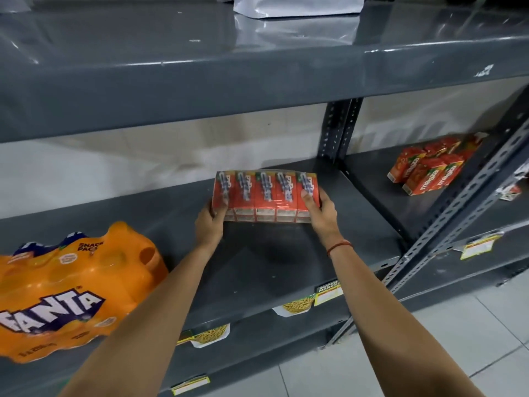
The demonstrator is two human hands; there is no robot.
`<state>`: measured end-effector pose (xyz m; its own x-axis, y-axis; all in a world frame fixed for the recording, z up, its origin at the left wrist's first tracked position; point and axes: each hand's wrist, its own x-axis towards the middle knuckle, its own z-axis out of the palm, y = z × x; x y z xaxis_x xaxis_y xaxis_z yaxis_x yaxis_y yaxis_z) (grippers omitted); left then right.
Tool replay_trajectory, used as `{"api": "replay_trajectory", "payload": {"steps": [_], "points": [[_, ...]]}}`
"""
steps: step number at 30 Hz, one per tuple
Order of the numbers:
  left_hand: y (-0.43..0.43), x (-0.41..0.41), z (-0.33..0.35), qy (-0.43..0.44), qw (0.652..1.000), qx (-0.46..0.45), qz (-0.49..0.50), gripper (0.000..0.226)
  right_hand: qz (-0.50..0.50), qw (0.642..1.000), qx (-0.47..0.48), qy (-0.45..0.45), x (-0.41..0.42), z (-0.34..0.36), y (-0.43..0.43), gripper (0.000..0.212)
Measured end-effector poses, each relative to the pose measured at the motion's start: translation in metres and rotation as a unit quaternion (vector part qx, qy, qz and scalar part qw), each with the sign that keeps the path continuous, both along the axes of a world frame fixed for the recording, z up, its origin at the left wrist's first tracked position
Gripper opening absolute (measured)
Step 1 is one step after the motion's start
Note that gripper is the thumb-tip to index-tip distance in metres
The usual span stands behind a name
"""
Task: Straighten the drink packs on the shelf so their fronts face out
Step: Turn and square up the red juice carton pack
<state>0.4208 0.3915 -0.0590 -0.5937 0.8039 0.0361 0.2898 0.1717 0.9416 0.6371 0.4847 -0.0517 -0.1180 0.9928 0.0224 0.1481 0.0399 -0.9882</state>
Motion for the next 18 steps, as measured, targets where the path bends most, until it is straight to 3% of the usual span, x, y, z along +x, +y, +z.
{"api": "replay_trajectory", "payload": {"steps": [6, 10, 15, 18], "points": [[-0.03, 0.008, -0.006, 0.061, 0.998, 0.006, 0.002, 0.043, 0.017, 0.999, 0.042, 0.03, 0.009, -0.013, -0.026, 0.06], [-0.048, 0.013, -0.005, 0.08, 0.996, 0.02, -0.019, 0.04, 0.049, 0.997, 0.04, 0.041, 0.02, -0.019, -0.035, 0.06], [-0.062, 0.018, -0.005, 0.122, 0.991, -0.05, -0.02, 0.037, 0.054, 0.997, 0.031, 0.052, 0.036, -0.019, -0.038, 0.06], [-0.077, 0.034, -0.009, 0.106, 0.994, -0.039, -0.007, 0.036, 0.045, 0.998, 0.022, 0.034, 0.043, -0.02, -0.041, 0.065]]}}
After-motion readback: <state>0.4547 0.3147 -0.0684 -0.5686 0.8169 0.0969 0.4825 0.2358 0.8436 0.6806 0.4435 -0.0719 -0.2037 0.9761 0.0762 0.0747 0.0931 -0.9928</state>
